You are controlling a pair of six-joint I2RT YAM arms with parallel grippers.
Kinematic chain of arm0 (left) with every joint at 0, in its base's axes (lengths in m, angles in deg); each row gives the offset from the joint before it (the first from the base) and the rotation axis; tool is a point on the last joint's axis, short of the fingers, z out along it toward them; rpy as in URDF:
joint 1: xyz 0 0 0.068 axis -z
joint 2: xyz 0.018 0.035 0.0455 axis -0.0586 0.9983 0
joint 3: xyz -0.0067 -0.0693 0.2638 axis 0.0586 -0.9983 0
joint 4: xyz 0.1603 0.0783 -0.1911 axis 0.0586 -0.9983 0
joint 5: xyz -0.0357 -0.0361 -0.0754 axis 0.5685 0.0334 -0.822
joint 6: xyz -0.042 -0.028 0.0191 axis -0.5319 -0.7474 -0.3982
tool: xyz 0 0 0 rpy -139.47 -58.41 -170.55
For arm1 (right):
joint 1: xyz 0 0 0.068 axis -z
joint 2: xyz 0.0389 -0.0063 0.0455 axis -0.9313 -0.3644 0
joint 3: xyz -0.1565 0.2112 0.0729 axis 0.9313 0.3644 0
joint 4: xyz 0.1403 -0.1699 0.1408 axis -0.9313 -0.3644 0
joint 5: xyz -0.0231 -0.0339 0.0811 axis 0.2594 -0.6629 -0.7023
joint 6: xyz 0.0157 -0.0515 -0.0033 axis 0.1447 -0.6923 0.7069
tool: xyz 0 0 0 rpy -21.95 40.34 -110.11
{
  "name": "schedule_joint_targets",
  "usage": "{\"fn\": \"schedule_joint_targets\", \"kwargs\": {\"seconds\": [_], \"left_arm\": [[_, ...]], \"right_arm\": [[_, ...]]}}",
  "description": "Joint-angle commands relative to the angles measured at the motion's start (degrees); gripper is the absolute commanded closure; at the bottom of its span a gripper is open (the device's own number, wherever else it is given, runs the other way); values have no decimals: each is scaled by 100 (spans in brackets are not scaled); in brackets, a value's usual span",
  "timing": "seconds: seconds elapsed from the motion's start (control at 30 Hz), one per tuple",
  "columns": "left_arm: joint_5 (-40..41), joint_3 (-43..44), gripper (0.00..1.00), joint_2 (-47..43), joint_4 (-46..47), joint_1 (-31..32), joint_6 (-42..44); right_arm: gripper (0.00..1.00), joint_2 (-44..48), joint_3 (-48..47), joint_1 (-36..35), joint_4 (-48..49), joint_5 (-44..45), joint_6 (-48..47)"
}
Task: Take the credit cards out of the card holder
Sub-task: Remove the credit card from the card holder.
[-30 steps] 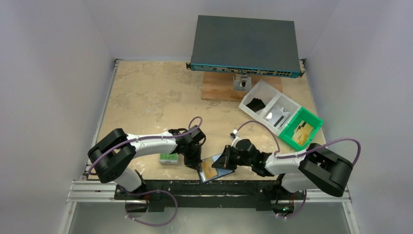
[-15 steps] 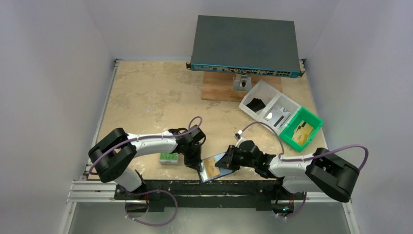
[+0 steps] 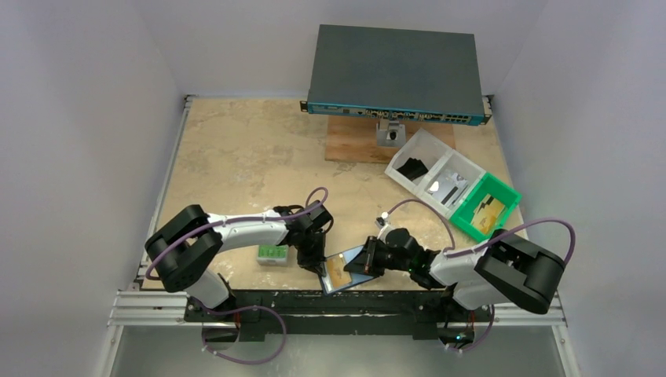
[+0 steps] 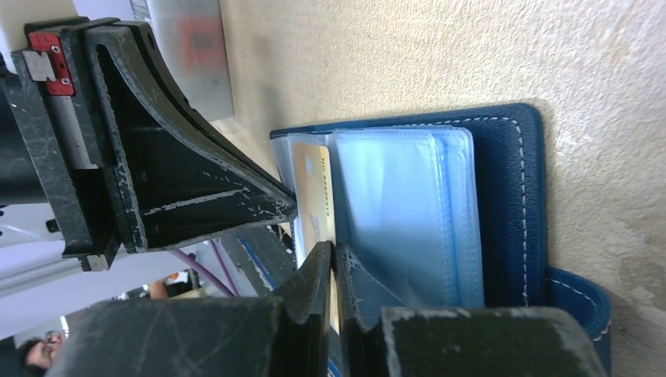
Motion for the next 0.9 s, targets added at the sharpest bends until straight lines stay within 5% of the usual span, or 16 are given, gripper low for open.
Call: {"fn": "schedule_joint_targets", "kwargs": {"seconds": [0.0, 0.43, 0.87], "left_arm": [[1027, -206, 100, 306, -370, -74, 294], [1259, -259, 100, 330, -572, -90, 305], [1290, -122, 100, 286, -686, -101, 403]], "right_arm": [[100, 135, 64, 30, 100, 6, 106], [100, 1801, -158, 34, -2515, 1302, -152], [100, 2377, -190, 52, -3079, 1514, -237]]}}
